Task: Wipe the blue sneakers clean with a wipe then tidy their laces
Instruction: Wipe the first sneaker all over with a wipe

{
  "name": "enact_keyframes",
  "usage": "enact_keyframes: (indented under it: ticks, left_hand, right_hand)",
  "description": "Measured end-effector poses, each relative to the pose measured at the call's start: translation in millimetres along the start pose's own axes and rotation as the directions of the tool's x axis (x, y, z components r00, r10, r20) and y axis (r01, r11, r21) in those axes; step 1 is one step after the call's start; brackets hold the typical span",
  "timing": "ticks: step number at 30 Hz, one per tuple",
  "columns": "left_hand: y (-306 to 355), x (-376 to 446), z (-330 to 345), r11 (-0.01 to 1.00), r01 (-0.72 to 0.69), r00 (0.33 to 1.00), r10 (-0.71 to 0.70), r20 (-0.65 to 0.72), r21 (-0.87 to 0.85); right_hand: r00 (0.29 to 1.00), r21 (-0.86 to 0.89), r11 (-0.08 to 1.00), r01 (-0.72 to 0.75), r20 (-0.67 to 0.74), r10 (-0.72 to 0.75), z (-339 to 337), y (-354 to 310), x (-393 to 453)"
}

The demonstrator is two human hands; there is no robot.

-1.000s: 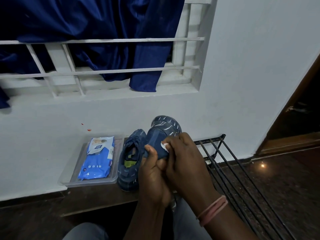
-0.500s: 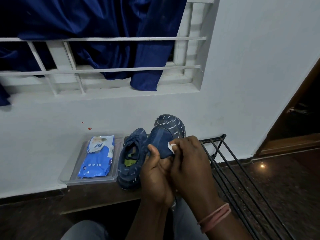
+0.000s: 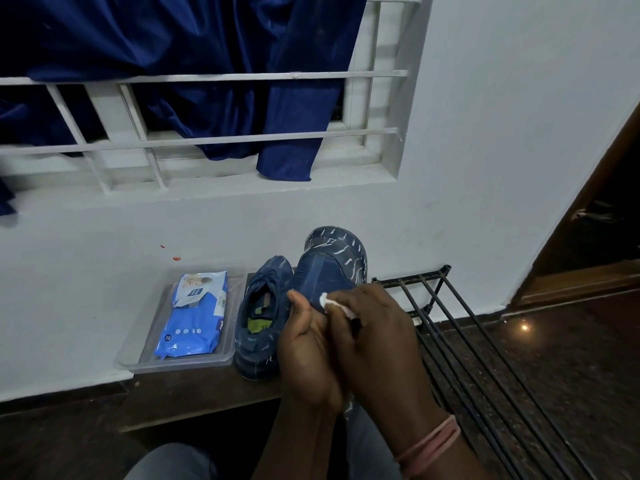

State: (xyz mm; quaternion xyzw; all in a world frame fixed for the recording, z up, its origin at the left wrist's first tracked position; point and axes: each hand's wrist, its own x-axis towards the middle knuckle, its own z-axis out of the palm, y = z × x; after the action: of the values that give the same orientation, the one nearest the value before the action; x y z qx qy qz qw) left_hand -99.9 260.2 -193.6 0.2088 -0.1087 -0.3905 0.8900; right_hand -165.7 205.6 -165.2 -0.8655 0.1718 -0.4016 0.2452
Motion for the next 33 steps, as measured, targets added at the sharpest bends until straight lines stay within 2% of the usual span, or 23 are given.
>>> enact_keyframes:
  ticks: [2,3,5,6,8,10,14,18,20,23,24,26,28,29,30,33]
  left_hand:
    - [2,1,6,0.994,-0.097,0.995,0.098,-0.028,0.040]
    - [1,4,5,0.998,-0.059,0.996,0.057,-0.074,-0.025]
    - [5,4,10,0.986,-0.167,0.941,0.154,-0.303,-0.018]
    - [7,4,14,0.980,-0.197,0.932,0.193,-0.307,0.021]
    - [6,5,16,0.968,-0.183,0.915,0.231,-0.330,0.171]
    - [6,5,14,0.959,-0.118,0.908,0.209,-0.364,0.257]
    - [16,2,9,0.966,-0.041,0.910,0.142,-0.389,0.256]
    - [22,-5,6,0.969,-0.021,0.938,0.104,-0.331,0.246]
    - [23,-11,4,0.976,0.016,0.950,0.053,-0.309,0.218]
    - [20,-19,-1,0.986,0.104,0.967,-0.069,-0.243,0.132]
    - [18,-19,-1,0.986,0.122,0.970,-0.093,-0.225,0.116]
    - [17,-18,-3,0.985,0.151,0.977,-0.137,-0.162,0.080]
    - [19,-14,0,0.988,0.063,0.977,-0.032,-0.212,0.140]
    - [22,-12,-1,0.973,0.017,0.952,0.055,-0.302,0.229]
    - [26,-10,1,0.952,-0.023,0.918,0.142,-0.371,0.306]
    - [42,-2,-5,0.877,-0.097,0.881,0.296,-0.369,0.471]
  right_hand:
    - [0.995,0.037,0.996,-0.081,-0.051,0.083,-4,9,-3]
    - [0.986,0.071,0.987,-0.141,-0.077,0.147,-5,15,-5]
    - [0.945,0.162,0.943,-0.291,-0.105,0.309,-3,28,-12]
    - [0.917,0.209,0.908,-0.362,-0.093,0.387,0,34,-16]
    - [0.868,0.306,0.837,-0.454,-0.059,0.493,8,41,-21]
    - [0.840,0.403,0.775,-0.487,-0.027,0.542,17,40,-24]
    - [0.817,0.457,0.731,-0.507,-0.015,0.576,28,40,-20]
    - [0.827,0.483,0.716,-0.504,0.030,0.562,29,26,-15]
    - [0.874,0.446,0.778,-0.442,0.016,0.486,28,10,-15]
    - [0.956,0.319,0.903,-0.289,0.054,0.287,26,-14,-17]
    - [0.969,0.270,0.931,-0.246,0.058,0.239,25,-18,-18]
    - [0.972,0.207,0.952,-0.225,-0.014,0.233,23,-12,-18]
    - [0.942,0.213,0.934,-0.287,-0.115,0.315,20,7,-17]
    - [0.922,0.236,0.916,-0.324,-0.140,0.362,17,19,-16]
    - [0.905,0.264,0.895,-0.359,-0.135,0.403,14,28,-15]
    - [0.912,0.330,0.872,-0.361,-0.071,0.405,5,32,-14]
